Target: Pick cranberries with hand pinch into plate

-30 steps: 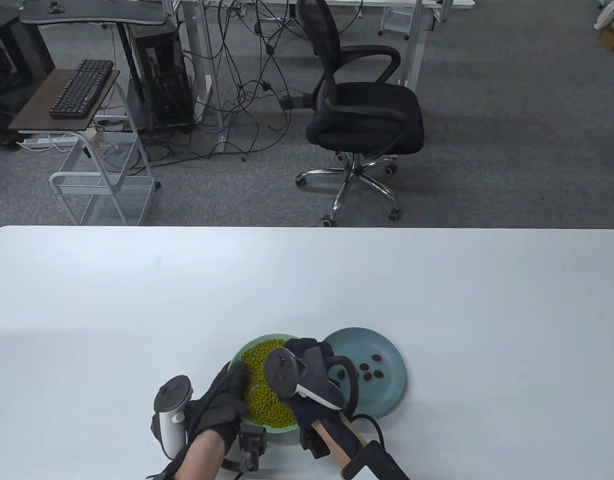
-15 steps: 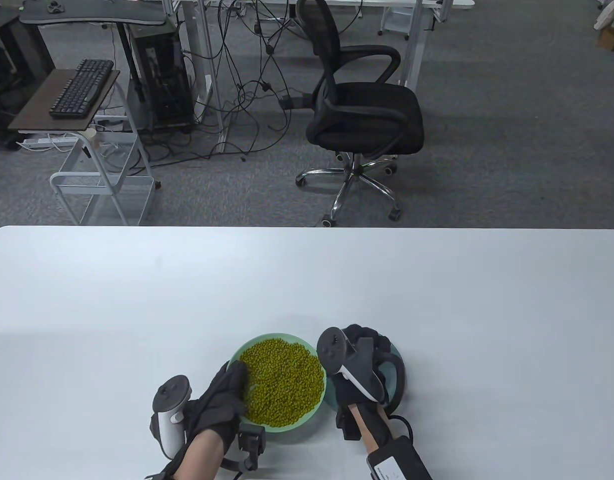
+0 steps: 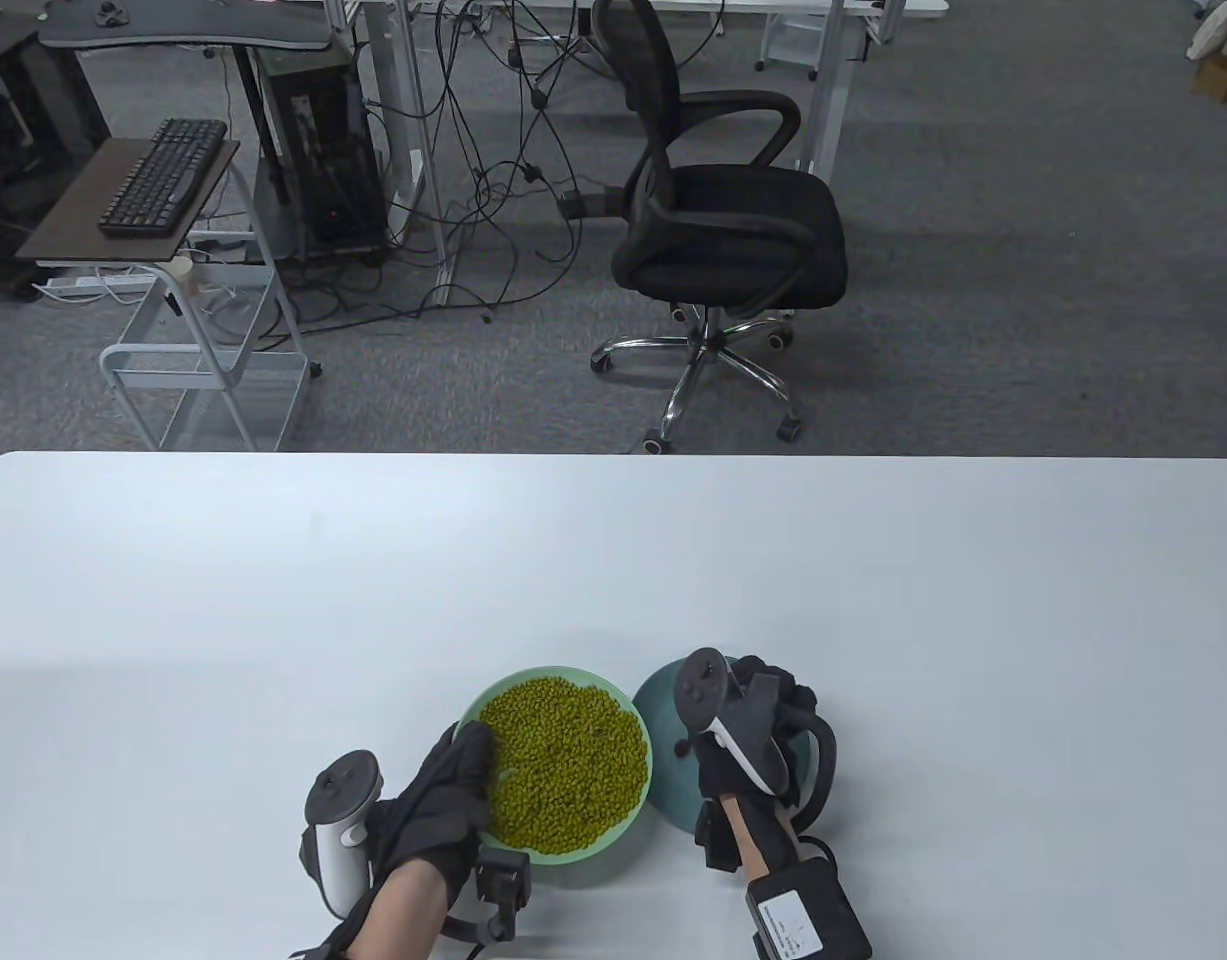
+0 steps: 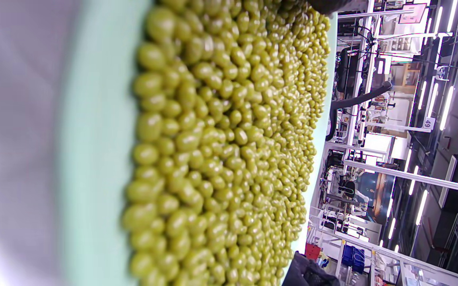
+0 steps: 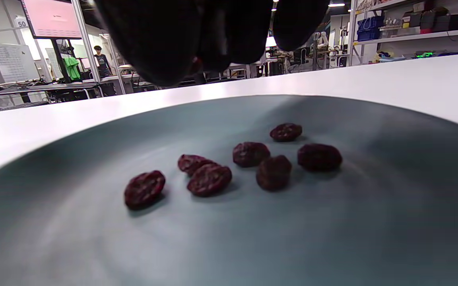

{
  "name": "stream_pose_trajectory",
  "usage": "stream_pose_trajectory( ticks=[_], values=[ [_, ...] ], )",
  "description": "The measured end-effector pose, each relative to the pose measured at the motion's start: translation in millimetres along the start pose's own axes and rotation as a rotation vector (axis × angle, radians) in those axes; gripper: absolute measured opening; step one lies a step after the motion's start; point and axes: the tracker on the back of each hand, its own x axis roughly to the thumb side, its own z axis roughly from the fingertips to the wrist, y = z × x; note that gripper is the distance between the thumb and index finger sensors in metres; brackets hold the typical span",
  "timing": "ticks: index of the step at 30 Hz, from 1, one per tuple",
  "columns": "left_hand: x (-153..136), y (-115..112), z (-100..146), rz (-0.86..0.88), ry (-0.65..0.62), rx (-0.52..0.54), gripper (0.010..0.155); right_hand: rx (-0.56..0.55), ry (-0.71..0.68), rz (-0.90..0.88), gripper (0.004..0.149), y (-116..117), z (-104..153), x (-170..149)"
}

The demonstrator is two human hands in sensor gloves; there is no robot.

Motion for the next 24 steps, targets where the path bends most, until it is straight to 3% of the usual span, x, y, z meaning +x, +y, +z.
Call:
stream_pose_trajectory(
  ticks=[11,24],
  values=[
    [0,0,0,0.002,0.002,0.0,0.048,-0.004,-0.004,0.014,0.051,-4,3,2],
    [0,1,0,-0.002,0.0,-0.001,0.048,-0.101,-0.169,0.077,0.062,-21,33,11]
  ],
)
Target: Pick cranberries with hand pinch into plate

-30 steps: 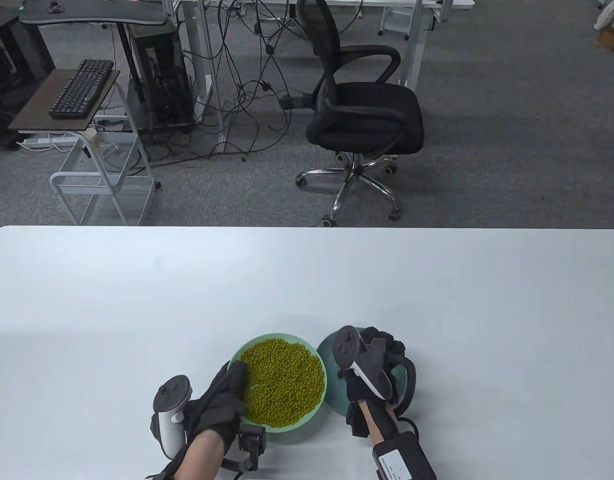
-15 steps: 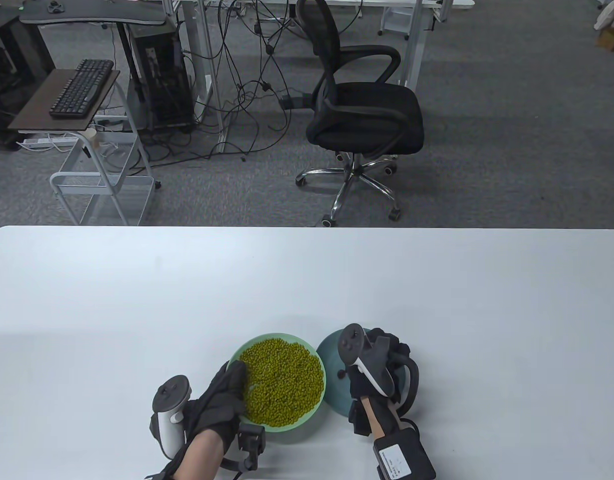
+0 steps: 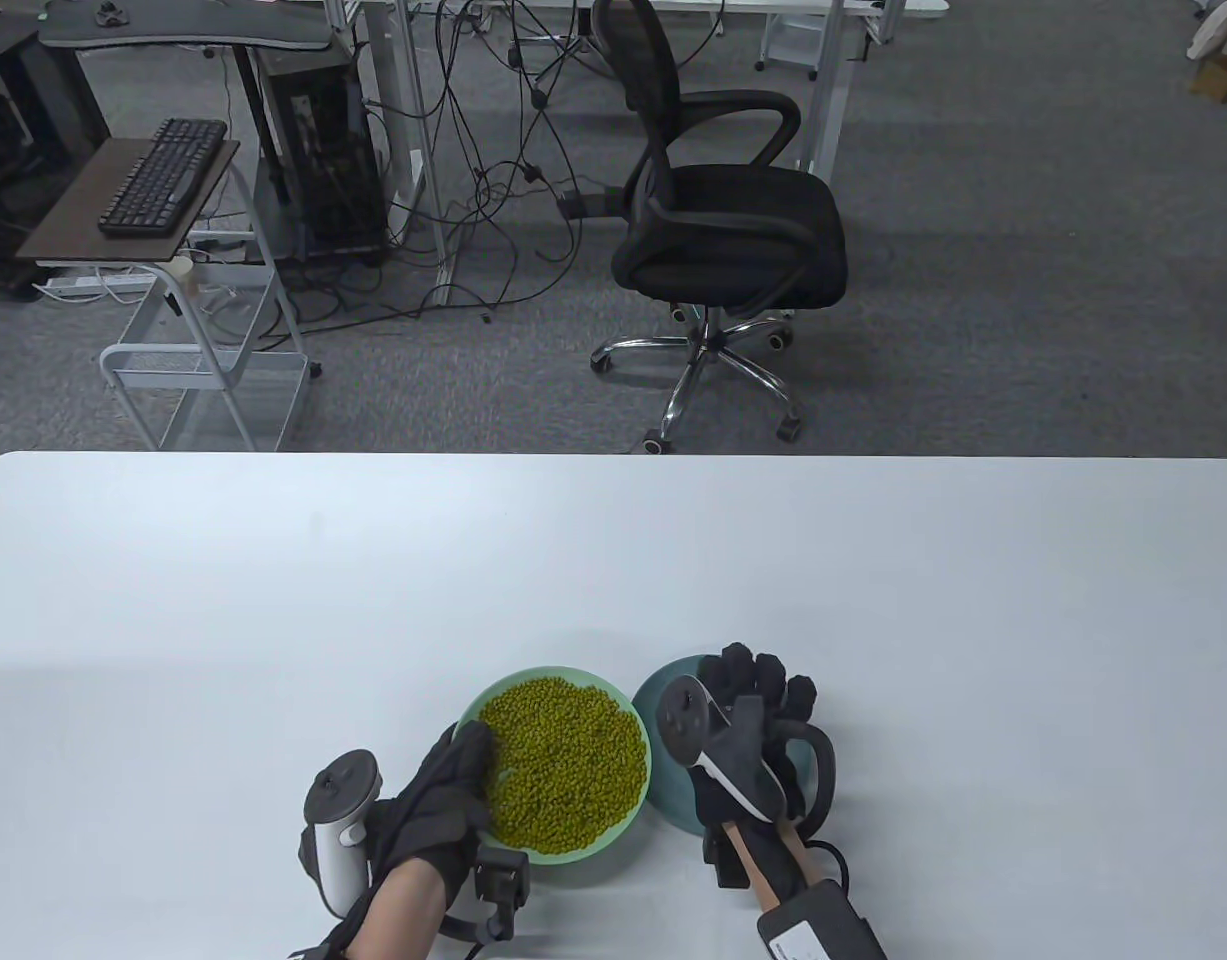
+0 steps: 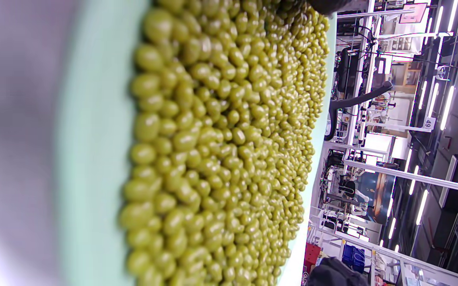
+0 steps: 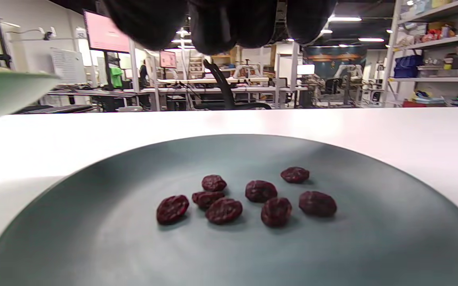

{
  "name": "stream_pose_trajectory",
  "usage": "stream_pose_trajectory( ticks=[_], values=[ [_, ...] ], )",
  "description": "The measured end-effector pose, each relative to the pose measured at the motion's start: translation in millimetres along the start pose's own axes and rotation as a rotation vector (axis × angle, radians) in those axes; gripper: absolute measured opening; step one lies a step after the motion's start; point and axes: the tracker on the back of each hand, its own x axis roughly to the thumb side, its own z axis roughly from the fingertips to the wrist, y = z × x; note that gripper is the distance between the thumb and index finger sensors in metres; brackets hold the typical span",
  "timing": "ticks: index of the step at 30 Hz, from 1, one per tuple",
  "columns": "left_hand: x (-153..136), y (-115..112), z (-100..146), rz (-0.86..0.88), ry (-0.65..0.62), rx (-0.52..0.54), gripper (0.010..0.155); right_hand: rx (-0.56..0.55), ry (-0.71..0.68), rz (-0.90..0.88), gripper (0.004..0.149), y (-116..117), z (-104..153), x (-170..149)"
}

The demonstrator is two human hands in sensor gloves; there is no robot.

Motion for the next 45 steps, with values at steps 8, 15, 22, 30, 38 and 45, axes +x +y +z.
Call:
stream_pose_trajectory(
  ticks=[8,15,22,30,38,45],
  values=[
    [2,7,-1,-0.014,-0.017,0.016,0.048,-0.07,-0.073,-0.023,0.064,3,14,-6],
    [1,20,-6,0.014,0.001,0.051,0.049,0.004,-0.1,-0.002,0.071,10,15,-10],
    [-1,33,-10,0.012,0.006,0.093,0.051,0.013,-0.109,-0.013,0.072,11,15,-9],
    [-1,34,-11,-0.014,0.006,0.106,0.053,-0.006,-0.111,-0.005,0.071,10,16,-8],
    [-2,34,-12,-0.024,0.013,0.116,0.054,0.002,-0.109,-0.004,0.071,11,16,-8],
    [-2,34,-13,-0.034,0.018,0.127,0.055,-0.001,-0.104,-0.009,0.072,11,16,-8]
  ],
)
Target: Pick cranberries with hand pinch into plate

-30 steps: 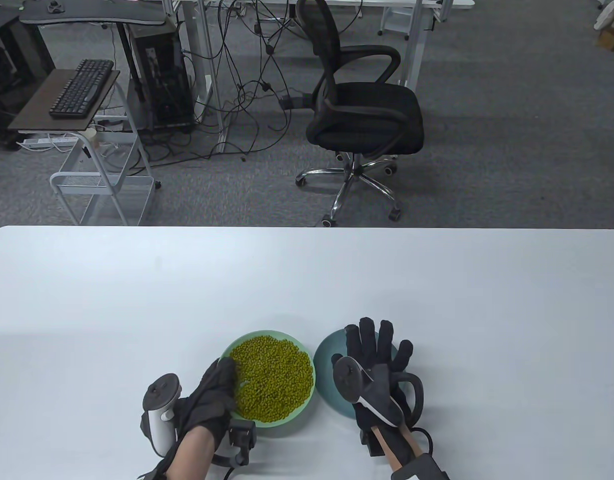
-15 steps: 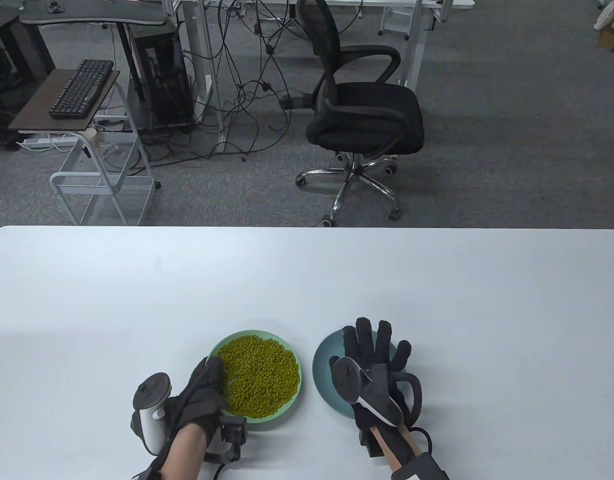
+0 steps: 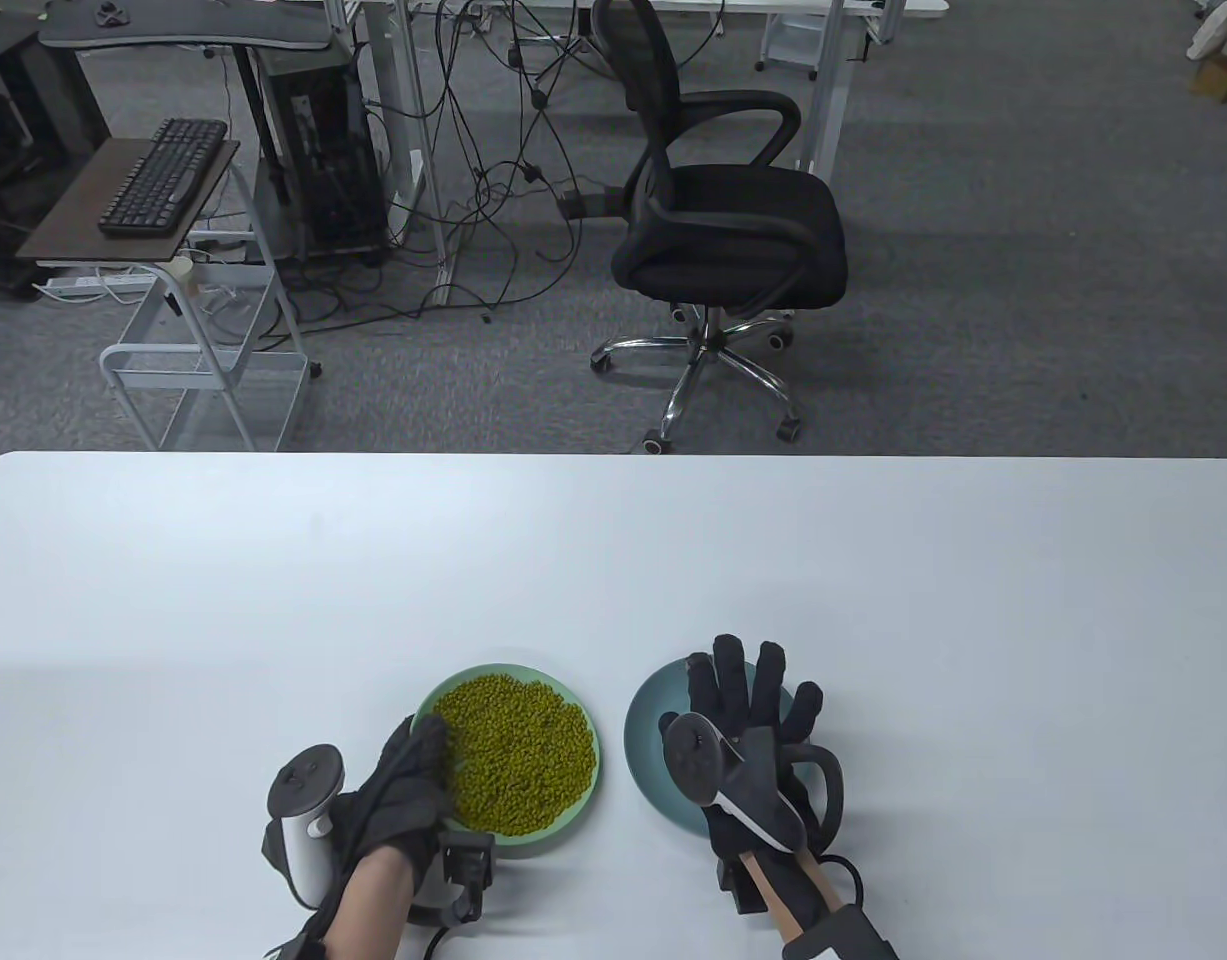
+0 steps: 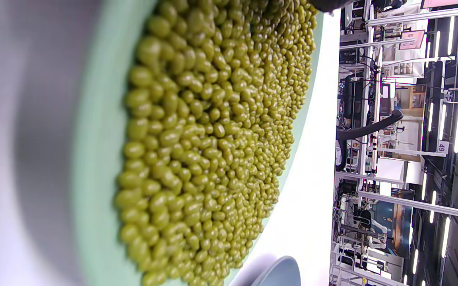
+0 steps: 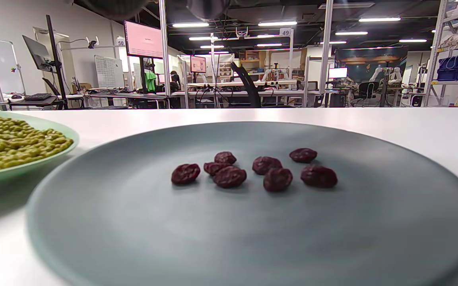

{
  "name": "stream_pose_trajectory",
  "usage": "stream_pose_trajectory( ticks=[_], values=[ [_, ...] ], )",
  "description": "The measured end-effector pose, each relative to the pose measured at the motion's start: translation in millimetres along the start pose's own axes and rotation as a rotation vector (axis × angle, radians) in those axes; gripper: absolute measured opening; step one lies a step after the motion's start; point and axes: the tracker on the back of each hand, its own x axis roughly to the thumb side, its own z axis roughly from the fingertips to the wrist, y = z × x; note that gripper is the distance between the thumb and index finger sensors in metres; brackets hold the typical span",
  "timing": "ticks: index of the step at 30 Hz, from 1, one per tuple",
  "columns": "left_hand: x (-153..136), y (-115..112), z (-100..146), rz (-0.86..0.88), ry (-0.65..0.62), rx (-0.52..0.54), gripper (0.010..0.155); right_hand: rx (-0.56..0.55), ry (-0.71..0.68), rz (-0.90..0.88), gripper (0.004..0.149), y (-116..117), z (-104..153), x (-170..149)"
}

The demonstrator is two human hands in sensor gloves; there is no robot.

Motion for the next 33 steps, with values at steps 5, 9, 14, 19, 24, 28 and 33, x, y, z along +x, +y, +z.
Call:
stream_pose_trajectory(
  ticks=[5,9,14,19,24,28,33],
  values=[
    [0,0,0,-0.004,0.0,0.005,0.055,0.0,-0.002,-0.001,0.071,0,0,0],
    [0,0,-1,-0.005,0.001,0.006,0.055,0.006,-0.005,0.002,0.071,1,0,0],
    [3,1,1,0.001,-0.01,-0.01,0.062,0.013,-0.004,0.009,0.071,2,0,1],
    [7,2,5,0.016,-0.042,-0.014,0.071,0.014,-0.003,0.013,0.071,2,0,1],
    [13,4,9,-0.057,-0.08,0.048,0.07,0.017,-0.004,0.018,0.071,2,0,1],
    [17,5,11,-0.129,-0.102,0.092,0.069,0.018,0.0,0.013,0.071,2,0,1],
    [20,5,12,-0.181,-0.124,0.109,0.069,0.023,0.004,0.007,0.071,2,0,0]
  ],
)
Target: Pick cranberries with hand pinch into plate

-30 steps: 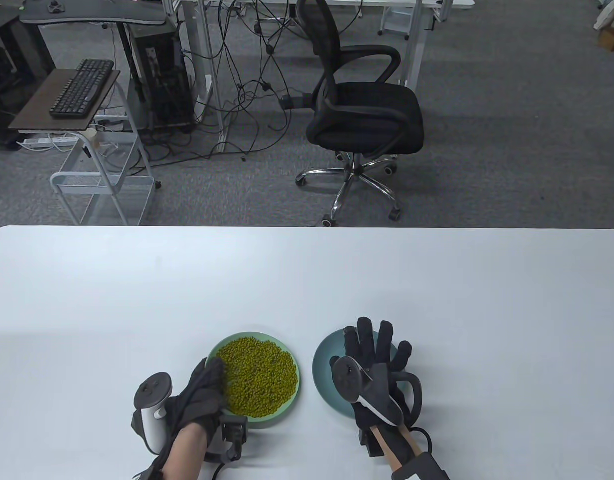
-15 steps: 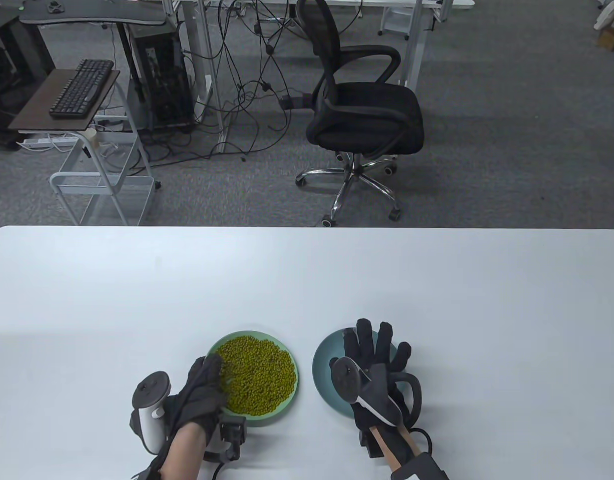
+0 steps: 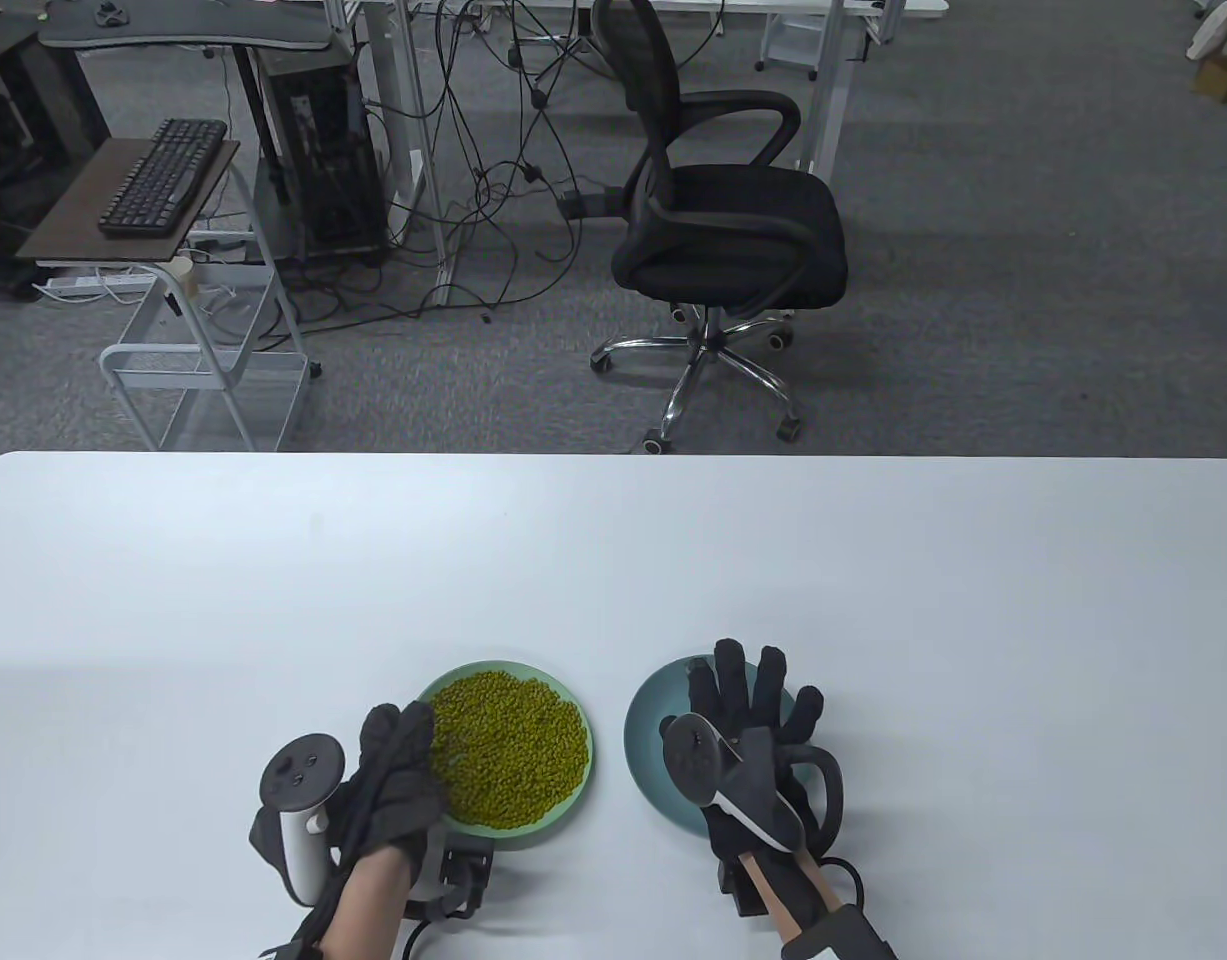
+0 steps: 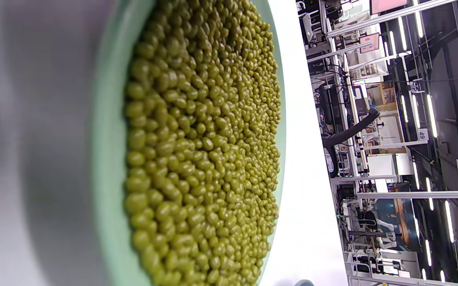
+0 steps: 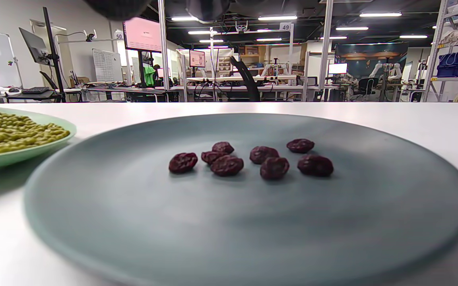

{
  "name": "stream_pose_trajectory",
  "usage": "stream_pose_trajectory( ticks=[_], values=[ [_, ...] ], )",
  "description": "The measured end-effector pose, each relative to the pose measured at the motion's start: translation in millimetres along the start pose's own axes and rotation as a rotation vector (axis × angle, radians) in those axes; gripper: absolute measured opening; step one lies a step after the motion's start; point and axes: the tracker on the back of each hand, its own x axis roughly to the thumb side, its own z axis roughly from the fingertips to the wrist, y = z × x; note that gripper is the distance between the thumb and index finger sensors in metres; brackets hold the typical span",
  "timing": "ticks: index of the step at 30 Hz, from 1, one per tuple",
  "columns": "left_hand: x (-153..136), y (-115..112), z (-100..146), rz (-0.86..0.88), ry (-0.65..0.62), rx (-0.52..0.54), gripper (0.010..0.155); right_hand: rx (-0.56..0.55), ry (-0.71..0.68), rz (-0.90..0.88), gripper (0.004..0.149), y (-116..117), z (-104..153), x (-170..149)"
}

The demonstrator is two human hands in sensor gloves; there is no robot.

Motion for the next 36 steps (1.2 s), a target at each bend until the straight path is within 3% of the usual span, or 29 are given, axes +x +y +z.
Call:
stream_pose_trajectory(
  ticks=[7,28,36],
  values=[
    [7,-2,0,-0.116,-0.063,0.014,0.072,0.011,-0.002,0.01,0.071,1,0,0],
    [10,-3,-3,-0.224,-0.119,-0.001,0.072,0.018,0.009,-0.001,0.071,1,0,-2],
    [16,-3,0,-0.298,-0.159,0.041,0.073,0.017,0.01,0.0,0.071,1,0,-3]
  ],
)
